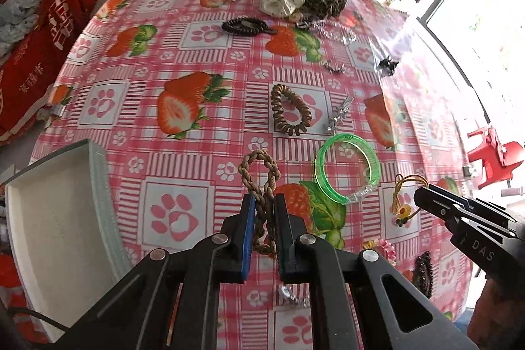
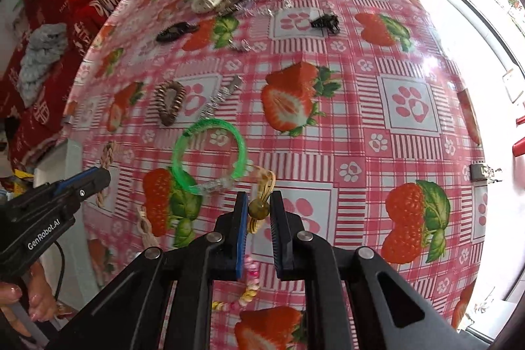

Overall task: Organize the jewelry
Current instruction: 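Carry both held bracelets over the white tray with both tools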

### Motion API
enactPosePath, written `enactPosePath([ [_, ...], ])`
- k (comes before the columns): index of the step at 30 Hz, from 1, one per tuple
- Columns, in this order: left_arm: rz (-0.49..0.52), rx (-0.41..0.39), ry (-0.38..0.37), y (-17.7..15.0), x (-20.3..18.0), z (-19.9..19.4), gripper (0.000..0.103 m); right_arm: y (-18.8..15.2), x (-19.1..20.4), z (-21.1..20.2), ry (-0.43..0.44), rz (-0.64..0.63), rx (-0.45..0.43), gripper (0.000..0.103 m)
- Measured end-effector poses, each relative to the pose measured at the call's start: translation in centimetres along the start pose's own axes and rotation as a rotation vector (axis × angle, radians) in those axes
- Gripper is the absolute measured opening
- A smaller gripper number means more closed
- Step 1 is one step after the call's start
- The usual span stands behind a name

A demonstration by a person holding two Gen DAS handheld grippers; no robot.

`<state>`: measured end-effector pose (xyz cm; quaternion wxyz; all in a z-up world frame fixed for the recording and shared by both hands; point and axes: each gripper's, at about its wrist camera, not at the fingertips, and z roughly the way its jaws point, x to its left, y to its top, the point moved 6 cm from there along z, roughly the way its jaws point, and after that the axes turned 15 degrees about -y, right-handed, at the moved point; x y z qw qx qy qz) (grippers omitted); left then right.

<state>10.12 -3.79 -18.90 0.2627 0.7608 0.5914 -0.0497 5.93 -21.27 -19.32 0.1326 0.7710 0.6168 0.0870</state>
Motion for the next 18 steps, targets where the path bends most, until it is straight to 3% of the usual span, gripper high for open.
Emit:
enactPosePath([
  [10,-0.058,-0.061,0.031,-1.8,2.5,-5.1,0.018,0.6,3.1,-4.1,0.063,-0.036,-0.029,0.014],
  [18,-0.143,-0.114,0.108,-3.3,8.4,-9.4,0.018,1.4,9.7,-6.6,0.150,-0.134,-0.051,0.014],
])
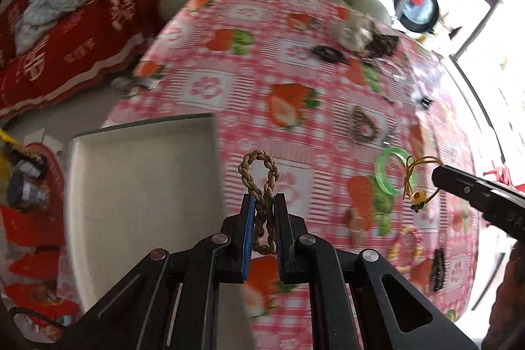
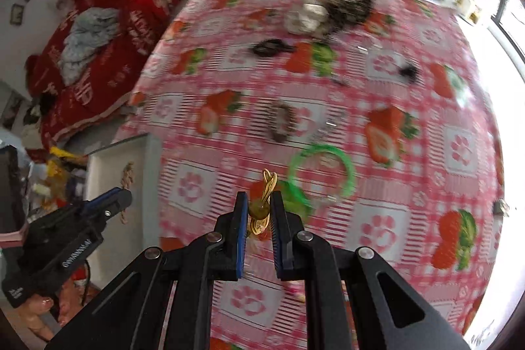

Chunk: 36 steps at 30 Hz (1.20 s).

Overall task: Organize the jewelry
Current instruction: 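Carry both held bracelets over the white tray with both tools, then open the right tool to drop the yellow bracelet while the left tool releases the braided bracelet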

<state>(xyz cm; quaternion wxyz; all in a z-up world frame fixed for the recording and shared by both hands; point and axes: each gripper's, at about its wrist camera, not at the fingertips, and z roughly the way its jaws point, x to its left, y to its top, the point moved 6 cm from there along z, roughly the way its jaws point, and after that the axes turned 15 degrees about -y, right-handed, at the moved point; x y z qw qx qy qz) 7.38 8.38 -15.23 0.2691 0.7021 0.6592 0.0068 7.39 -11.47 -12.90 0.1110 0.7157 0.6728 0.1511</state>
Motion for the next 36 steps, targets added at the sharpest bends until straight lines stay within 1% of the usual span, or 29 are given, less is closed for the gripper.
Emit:
enactPosePath([
  [5,-0.065,-0.017,0.060,-0.2,4.9,-1.3,0.018,1.3,6.5,0.1,0.083,-0.081,-0.005,0.014],
  [7,-0.091,-0.026,0.083,-0.1,7.1,-1.8,0.018,1.9,9.7,0.4,0.120,-0.119,-0.006,0.014],
  [12,-0.141,-0.038,0.126,0.0,11.6,-2.2,0.018,2.6,16.1,1.4,0.202,-0.181,0.005,0.014],
  [15,-0.149,-0.034,0.150,0.1,13.8,-1.7,0.018,2.9,19.9,2.9,0.247,-0.207,0.025,0.014],
  [18,-0.142,-0.035,0.161,0.5,15.3,-0.9,0.018,2.8,22.4,5.0,0.265,-0.226,0.050,0.014],
  [21,-0.136,-0.025,0.171,0.8,16.4,0.3,0.018,2.9,24.1,7.2,0.257,-0.240,0.069,0.014],
  [25,-0.131,-0.010,0.170,1.3,17.4,2.1,0.018,2.8,25.0,9.8,0.219,-0.249,0.087,0.014],
  [28,-0.114,-0.001,0.175,1.4,17.7,2.9,0.018,3.0,24.9,11.3,0.185,-0.253,0.093,0.014],
  [32,-0.100,0.006,0.186,1.8,18.0,3.8,0.018,3.3,24.5,12.4,0.141,-0.255,0.095,0.014],
  [36,-0.086,0.010,0.180,2.2,18.0,4.5,0.018,3.6,23.8,13.2,0.098,-0.248,0.100,0.014],
])
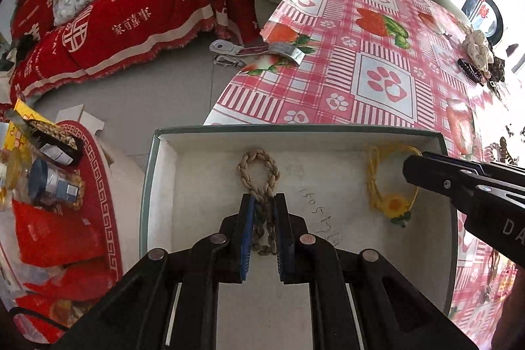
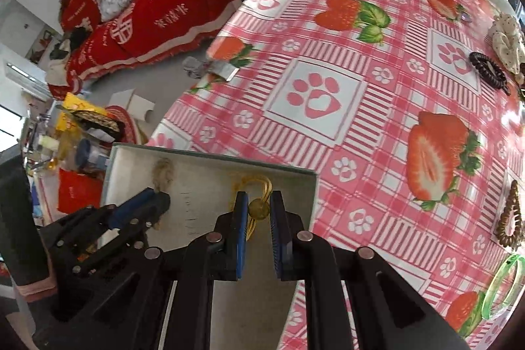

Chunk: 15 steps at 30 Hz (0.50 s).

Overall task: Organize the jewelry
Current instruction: 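Open the right tool to drop the yellow bracelet while the left tool releases the braided bracelet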

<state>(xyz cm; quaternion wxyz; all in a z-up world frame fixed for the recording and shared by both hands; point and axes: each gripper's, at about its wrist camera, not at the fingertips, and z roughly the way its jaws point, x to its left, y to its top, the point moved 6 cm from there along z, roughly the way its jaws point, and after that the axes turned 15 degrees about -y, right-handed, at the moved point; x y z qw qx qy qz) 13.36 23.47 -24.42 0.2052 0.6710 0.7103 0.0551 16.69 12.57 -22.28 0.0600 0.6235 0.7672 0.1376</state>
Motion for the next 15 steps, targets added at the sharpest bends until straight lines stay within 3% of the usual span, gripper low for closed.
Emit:
enactPosePath([
  [9,0.055,-0.003,-0.029,1.5,-1.6,1.1,0.019,-0.1,-1.7,0.4,-0.061,0.030,0.011,0.014],
  [15,0.083,0.012,-0.001,1.6,-2.0,1.1,0.019,-0.5,-2.1,0.8,-0.064,0.043,0.037,0.015],
])
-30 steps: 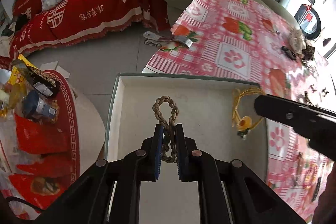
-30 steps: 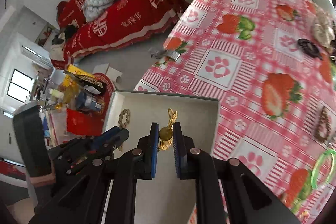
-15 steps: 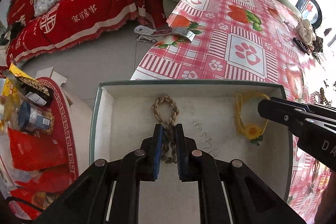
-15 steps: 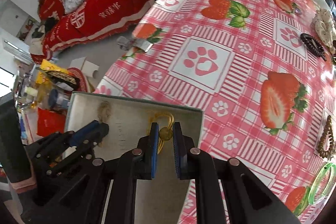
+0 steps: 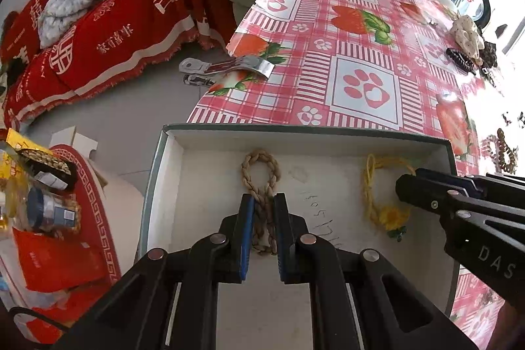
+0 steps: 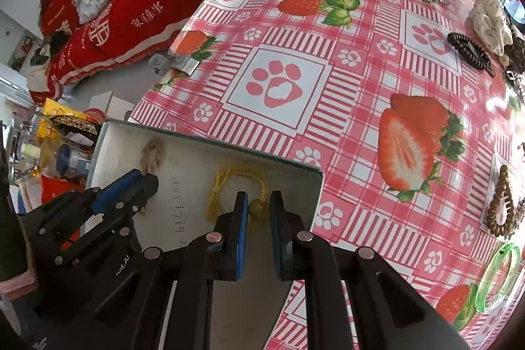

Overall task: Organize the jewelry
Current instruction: 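Open the right tool to drop the yellow bracelet while the left tool releases the braided bracelet, then move both open tools back over the jewelry on the table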

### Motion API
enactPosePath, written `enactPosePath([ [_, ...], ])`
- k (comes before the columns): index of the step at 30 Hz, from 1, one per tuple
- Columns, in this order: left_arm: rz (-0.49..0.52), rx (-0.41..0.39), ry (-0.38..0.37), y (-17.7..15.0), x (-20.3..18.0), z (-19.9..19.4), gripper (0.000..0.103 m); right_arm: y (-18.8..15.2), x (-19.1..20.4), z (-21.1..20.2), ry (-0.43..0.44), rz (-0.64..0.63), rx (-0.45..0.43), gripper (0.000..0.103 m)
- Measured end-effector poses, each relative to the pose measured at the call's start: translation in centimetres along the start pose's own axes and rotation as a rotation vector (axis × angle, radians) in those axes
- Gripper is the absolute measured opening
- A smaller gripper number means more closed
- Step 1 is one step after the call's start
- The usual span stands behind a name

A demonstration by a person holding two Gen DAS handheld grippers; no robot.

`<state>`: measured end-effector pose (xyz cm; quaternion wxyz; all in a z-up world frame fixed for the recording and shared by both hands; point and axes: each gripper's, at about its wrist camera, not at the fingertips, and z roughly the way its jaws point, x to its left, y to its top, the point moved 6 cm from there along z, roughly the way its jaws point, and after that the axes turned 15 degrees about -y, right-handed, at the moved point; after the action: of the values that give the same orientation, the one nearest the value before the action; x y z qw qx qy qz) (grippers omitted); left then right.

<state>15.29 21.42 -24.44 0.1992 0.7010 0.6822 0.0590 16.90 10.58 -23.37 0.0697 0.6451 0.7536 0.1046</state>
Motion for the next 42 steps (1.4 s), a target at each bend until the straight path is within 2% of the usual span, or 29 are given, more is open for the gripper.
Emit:
enactPosePath([
  [4,-0.009,0.005,-0.001,-0.2,0.2,-0.1,0.019,0.0,0.0,0.2,0.023,0.022,0.019,0.018],
  [8,-0.005,0.011,0.003,-0.5,0.2,-0.2,0.019,0.1,0.2,-0.6,0.056,0.031,0.008,0.036],
  [9,-0.003,0.013,0.005,-0.5,0.2,-0.2,0.024,0.2,0.3,-0.9,0.062,0.033,0.001,0.043],
  [11,-0.009,0.003,0.018,-0.4,0.2,-0.5,0.098,0.4,0.3,-1.8,0.072,0.046,-0.021,0.045],
  [12,-0.013,-0.025,0.034,-0.3,0.2,-1.0,0.103,0.5,0.2,-2.3,0.077,0.056,-0.033,0.046],
  [13,-0.010,-0.053,0.037,-0.1,0.0,-1.6,0.103,0.6,0.1,-2.9,0.080,0.069,-0.047,0.046],
  [18,0.022,-0.034,0.027,0.2,-0.9,-2.0,0.103,0.6,-1.4,-5.7,0.068,0.120,-0.106,0.055],
  [22,0.039,-0.042,0.034,0.2,-1.5,-2.9,0.103,-0.2,-3.2,-6.9,0.056,0.161,-0.104,0.060],
  [25,0.038,-0.036,0.010,-0.1,-2.2,-3.5,0.103,-1.7,-5.2,-7.5,0.047,0.206,-0.089,0.061],
  [26,0.035,-0.027,-0.005,-0.3,-2.5,-3.7,0.103,-2.2,-5.8,-7.6,0.045,0.220,-0.085,0.066],
  [27,0.035,-0.016,-0.017,-0.5,-2.8,-3.8,0.103,-2.7,-6.4,-7.7,0.043,0.234,-0.081,0.076],
  [30,0.046,0.019,-0.062,-1.2,-4.4,-4.2,0.103,-4.7,-8.7,-8.4,0.030,0.279,-0.075,0.078],
  [35,0.119,0.066,-0.114,-2.4,-8.9,-4.5,0.103,-7.4,-12.5,-9.1,0.008,0.365,-0.064,0.084],
  [42,0.229,0.089,-0.132,-2.5,-15.3,-4.6,0.103,-11.2,-18.3,-10.6,-0.047,0.488,-0.082,0.088],
])
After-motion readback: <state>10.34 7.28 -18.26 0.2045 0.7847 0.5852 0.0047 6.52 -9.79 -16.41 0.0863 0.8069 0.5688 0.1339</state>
